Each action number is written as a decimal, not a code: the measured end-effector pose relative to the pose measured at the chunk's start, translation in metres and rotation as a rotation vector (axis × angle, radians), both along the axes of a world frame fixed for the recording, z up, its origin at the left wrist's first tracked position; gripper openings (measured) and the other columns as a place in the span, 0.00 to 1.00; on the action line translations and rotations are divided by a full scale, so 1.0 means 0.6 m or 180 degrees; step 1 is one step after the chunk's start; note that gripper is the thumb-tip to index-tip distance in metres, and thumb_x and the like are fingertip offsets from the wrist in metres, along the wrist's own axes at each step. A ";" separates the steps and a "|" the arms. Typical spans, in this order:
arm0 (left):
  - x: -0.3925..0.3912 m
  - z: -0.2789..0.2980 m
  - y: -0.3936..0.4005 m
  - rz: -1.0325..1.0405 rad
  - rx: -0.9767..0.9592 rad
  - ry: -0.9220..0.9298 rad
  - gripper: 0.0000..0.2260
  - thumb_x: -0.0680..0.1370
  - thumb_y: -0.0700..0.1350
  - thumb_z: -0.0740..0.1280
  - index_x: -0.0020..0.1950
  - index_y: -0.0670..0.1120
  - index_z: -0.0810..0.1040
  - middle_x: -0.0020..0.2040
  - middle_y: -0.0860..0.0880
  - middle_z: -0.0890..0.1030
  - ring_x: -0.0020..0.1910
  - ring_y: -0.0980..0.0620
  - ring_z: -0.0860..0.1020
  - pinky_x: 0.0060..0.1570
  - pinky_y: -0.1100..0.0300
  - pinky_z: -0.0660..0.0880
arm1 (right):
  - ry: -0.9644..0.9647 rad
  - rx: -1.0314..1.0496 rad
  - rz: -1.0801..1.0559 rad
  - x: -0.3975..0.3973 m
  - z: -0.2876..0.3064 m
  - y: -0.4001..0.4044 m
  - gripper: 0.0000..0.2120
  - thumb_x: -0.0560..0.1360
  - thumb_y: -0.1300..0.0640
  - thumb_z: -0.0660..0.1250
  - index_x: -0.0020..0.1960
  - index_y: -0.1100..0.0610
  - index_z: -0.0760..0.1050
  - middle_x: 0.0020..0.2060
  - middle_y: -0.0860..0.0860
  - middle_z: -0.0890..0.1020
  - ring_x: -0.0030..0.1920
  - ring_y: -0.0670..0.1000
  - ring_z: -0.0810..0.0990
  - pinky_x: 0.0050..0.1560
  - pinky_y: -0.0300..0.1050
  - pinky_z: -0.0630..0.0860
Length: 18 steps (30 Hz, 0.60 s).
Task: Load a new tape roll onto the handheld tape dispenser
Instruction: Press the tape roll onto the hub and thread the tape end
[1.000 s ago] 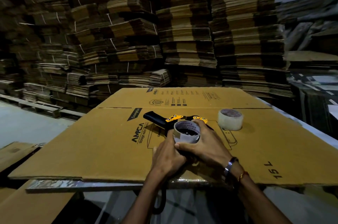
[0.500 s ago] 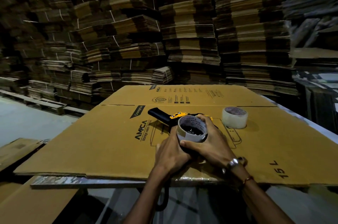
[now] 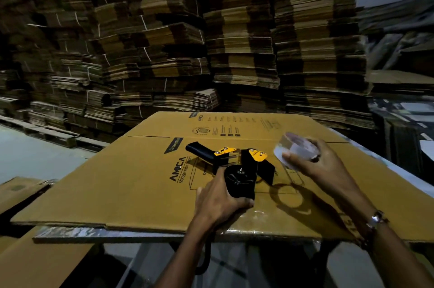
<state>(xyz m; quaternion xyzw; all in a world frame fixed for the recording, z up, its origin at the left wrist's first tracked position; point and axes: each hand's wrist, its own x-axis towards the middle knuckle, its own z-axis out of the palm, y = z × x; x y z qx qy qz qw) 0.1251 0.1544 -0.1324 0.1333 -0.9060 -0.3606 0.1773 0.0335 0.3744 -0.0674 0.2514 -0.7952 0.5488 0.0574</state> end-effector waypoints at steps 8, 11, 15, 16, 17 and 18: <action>-0.011 0.000 -0.001 0.0002 -0.0066 -0.0010 0.40 0.66 0.63 0.76 0.73 0.57 0.61 0.66 0.55 0.77 0.65 0.50 0.75 0.56 0.55 0.60 | 0.0055 0.1283 -0.1232 -0.063 -0.084 0.104 0.58 0.53 0.18 0.66 0.73 0.51 0.63 0.61 0.52 0.81 0.54 0.56 0.82 0.50 0.55 0.81; -0.015 0.004 -0.002 -0.0023 -0.0080 -0.0001 0.41 0.67 0.63 0.76 0.73 0.57 0.61 0.67 0.54 0.77 0.65 0.49 0.75 0.56 0.55 0.61 | 0.0146 0.1364 -0.1195 -0.069 -0.089 0.107 0.53 0.52 0.17 0.65 0.66 0.49 0.69 0.58 0.49 0.82 0.53 0.53 0.82 0.51 0.54 0.81; -0.025 0.001 -0.009 -0.0059 0.0020 0.0017 0.41 0.65 0.63 0.77 0.73 0.57 0.62 0.66 0.55 0.77 0.65 0.49 0.75 0.64 0.52 0.65 | -0.0223 0.1032 -0.1013 -0.084 -0.071 0.099 0.54 0.58 0.21 0.68 0.74 0.52 0.65 0.69 0.54 0.75 0.64 0.56 0.77 0.60 0.58 0.78; -0.027 -0.001 -0.012 -0.0082 0.0056 0.0035 0.41 0.65 0.63 0.77 0.72 0.58 0.62 0.65 0.55 0.78 0.64 0.49 0.76 0.66 0.49 0.67 | -0.0220 0.0967 -0.1016 -0.091 -0.062 0.098 0.56 0.60 0.22 0.68 0.77 0.54 0.61 0.73 0.55 0.70 0.69 0.58 0.73 0.63 0.60 0.75; -0.029 -0.001 -0.014 -0.0114 0.0078 0.0038 0.41 0.64 0.63 0.78 0.72 0.58 0.63 0.65 0.55 0.78 0.64 0.49 0.76 0.66 0.47 0.69 | -0.0145 0.0925 -0.1018 -0.100 -0.052 0.096 0.54 0.63 0.25 0.69 0.78 0.55 0.59 0.75 0.56 0.67 0.71 0.58 0.70 0.63 0.58 0.75; -0.031 -0.001 -0.015 -0.0141 0.0087 0.0038 0.42 0.64 0.63 0.78 0.73 0.58 0.63 0.65 0.55 0.78 0.63 0.49 0.76 0.65 0.46 0.70 | -0.0024 0.0921 -0.1008 -0.111 -0.040 0.094 0.50 0.66 0.29 0.70 0.78 0.55 0.60 0.75 0.56 0.68 0.71 0.58 0.70 0.59 0.54 0.76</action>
